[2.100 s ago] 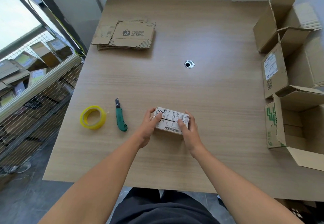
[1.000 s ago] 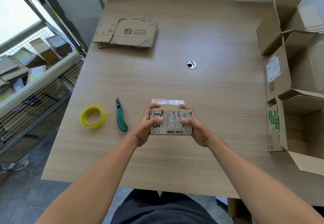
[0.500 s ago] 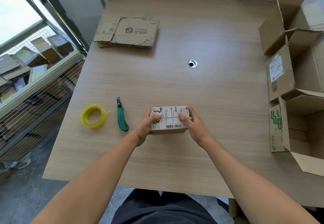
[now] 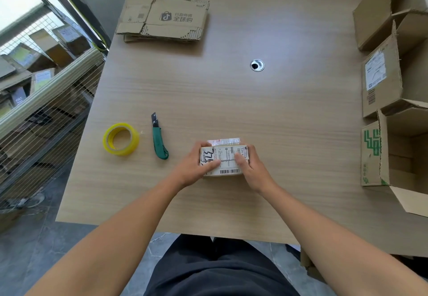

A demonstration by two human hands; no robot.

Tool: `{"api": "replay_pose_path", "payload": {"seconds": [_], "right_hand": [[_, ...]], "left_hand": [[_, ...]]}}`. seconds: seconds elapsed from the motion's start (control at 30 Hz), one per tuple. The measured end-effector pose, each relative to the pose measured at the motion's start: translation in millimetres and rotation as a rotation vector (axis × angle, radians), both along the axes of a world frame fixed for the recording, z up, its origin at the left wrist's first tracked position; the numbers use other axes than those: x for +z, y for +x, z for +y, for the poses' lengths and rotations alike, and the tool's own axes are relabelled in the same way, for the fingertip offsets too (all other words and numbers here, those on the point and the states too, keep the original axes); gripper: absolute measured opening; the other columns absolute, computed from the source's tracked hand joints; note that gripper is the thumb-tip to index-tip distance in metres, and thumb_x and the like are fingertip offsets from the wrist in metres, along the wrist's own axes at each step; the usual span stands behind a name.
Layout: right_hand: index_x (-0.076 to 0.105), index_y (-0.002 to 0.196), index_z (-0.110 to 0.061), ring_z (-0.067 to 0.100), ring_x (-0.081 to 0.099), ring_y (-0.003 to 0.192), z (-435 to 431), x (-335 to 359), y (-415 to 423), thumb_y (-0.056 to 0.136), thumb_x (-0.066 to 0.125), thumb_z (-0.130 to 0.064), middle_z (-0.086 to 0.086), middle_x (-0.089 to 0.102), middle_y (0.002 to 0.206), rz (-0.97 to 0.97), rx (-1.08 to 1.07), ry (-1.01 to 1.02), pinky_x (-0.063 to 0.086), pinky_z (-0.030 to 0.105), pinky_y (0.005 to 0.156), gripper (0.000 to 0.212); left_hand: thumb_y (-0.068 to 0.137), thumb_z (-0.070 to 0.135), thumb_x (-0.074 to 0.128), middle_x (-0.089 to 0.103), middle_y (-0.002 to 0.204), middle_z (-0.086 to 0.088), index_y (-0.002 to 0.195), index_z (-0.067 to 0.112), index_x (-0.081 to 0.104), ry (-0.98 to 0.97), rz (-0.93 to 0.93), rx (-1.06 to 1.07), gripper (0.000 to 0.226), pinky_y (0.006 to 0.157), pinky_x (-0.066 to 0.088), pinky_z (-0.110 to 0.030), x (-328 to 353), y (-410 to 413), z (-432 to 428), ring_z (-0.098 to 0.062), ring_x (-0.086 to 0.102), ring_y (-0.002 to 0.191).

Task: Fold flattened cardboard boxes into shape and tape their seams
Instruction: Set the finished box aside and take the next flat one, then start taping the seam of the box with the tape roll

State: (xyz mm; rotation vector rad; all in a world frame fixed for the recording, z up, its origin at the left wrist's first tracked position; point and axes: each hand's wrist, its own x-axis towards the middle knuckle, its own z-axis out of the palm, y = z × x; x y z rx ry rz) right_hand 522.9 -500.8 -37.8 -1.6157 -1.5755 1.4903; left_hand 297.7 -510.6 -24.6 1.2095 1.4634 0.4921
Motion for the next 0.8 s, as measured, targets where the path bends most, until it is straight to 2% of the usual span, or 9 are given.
{"api": "replay_pose_path", "payload": {"seconds": [0.1, 0.2, 0.33, 0.4, 0.47, 0.53, 0.6, 0.67, 0.8], "right_hand": [[0.034, 0.151, -0.031, 0.013, 0.053, 0.117, 5.1, 0.5, -18.2, 0.105, 0.051, -0.034, 0.0, 0.048, 0.144, -0.144, -0.05, 0.195, 0.046, 0.033, 0.093, 0.049], [0.049, 0.148, -0.021, 0.024, 0.043, 0.137, 16.8, 1.8, -41.1, 0.106, 0.049, -0.028, 0.004, 0.039, 0.155, -0.248, -0.05, 0.346, 0.045, 0.043, 0.106, 0.042], [0.041, 0.153, -0.007, 0.041, 0.012, 0.154, 27.5, 1.6, -51.3, 0.105, 0.038, -0.041, 0.016, 0.028, 0.164, -0.536, 0.235, 0.533, 0.016, 0.048, 0.126, 0.059], [0.028, 0.159, -0.014, 0.037, -0.004, 0.156, 30.0, 2.0, -56.0, 0.102, 0.022, -0.053, 0.013, 0.021, 0.167, -0.704, 0.34, 0.574, 0.002, 0.048, 0.127, 0.069], [0.003, 0.16, -0.025, 0.02, -0.024, 0.152, 35.7, 1.3, -56.8, 0.102, 0.01, -0.059, 0.003, 0.003, 0.171, -0.793, 0.399, 0.526, -0.017, 0.037, 0.123, 0.067], [-0.008, 0.157, -0.028, 0.013, -0.03, 0.148, 40.8, 2.5, -61.9, 0.102, 0.011, -0.06, -0.002, -0.006, 0.171, -0.805, 0.428, 0.49, -0.023, 0.03, 0.118, 0.066], [-0.007, 0.159, -0.028, 0.012, -0.03, 0.148, 42.9, 4.9, -73.2, 0.101, 0.012, -0.06, -0.003, -0.009, 0.17, -0.808, 0.445, 0.472, -0.018, 0.032, 0.121, 0.069], [-0.006, 0.16, -0.029, 0.012, -0.029, 0.149, 44.4, 5.9, -84.6, 0.101, 0.012, -0.061, -0.004, -0.012, 0.17, -0.813, 0.439, 0.456, -0.013, 0.034, 0.123, 0.07], [-0.002, 0.16, -0.027, 0.013, -0.026, 0.151, 48.5, 9.8, -93.1, 0.099, 0.012, -0.063, -0.005, -0.01, 0.169, -0.818, 0.439, 0.452, -0.009, 0.034, 0.125, 0.073]], "left_hand": [[0.091, 0.035, 0.072, 0.053, 0.13, 0.002, 0.138, 0.025, 0.04, 0.217, 0.111, 0.121, 0.057, 0.096, 0.054, -0.034, -2.5, 6.8, 1.5, -0.015, 0.057, 0.118], [0.102, 0.027, 0.055, 0.042, 0.144, -0.002, 0.142, 0.021, 0.045, 0.414, 0.296, 0.112, 0.042, 0.114, 0.031, -0.029, -3.9, 8.9, 7.8, -0.008, 0.035, 0.136], [0.105, 0.022, 0.048, 0.046, 0.141, -0.007, 0.143, 0.015, 0.047, 0.358, 0.325, 0.03, 0.038, 0.116, 0.031, -0.039, 13.1, 0.3, 26.0, -0.019, 0.04, 0.134], [0.105, 0.024, 0.047, 0.05, 0.142, -0.006, 0.143, 0.015, 0.049, 0.381, 0.378, 0.029, 0.038, 0.116, 0.029, -0.039, 19.6, -15.5, 29.4, -0.021, 0.042, 0.134], [0.1, 0.025, 0.055, 0.056, 0.138, -0.007, 0.137, 0.014, 0.055, 0.427, 0.523, 0.315, 0.039, 0.114, 0.03, -0.039, 17.7, -50.0, 26.2, -0.024, 0.047, 0.131], [0.092, 0.028, 0.063, 0.051, 0.142, -0.014, 0.139, 0.005, 0.049, 0.275, 0.706, 0.644, 0.054, 0.117, 0.026, -0.042, 9.7, -102.7, 11.0, -0.033, 0.039, 0.138], [0.092, 0.039, 0.061, 0.032, 0.157, -0.017, 0.149, 0.002, 0.034, 0.015, 0.873, 0.499, 0.073, 0.124, 0.007, -0.041, -6.1, -154.1, -9.8, -0.034, 0.012, 0.152], [0.095, 0.048, 0.055, 0.032, 0.157, -0.012, 0.146, 0.008, 0.038, -0.027, 0.995, 0.18, 0.067, 0.124, -0.003, -0.042, -18.5, -186.9, -19.8, -0.032, 0.001, 0.154], [0.099, 0.04, 0.052, 0.058, 0.132, -0.011, 0.127, 0.014, 0.056, 0.221, 1.032, 0.008, 0.038, 0.124, 0.006, -0.042, -10.5, -202.3, -0.5, -0.029, 0.034, 0.143]]}}
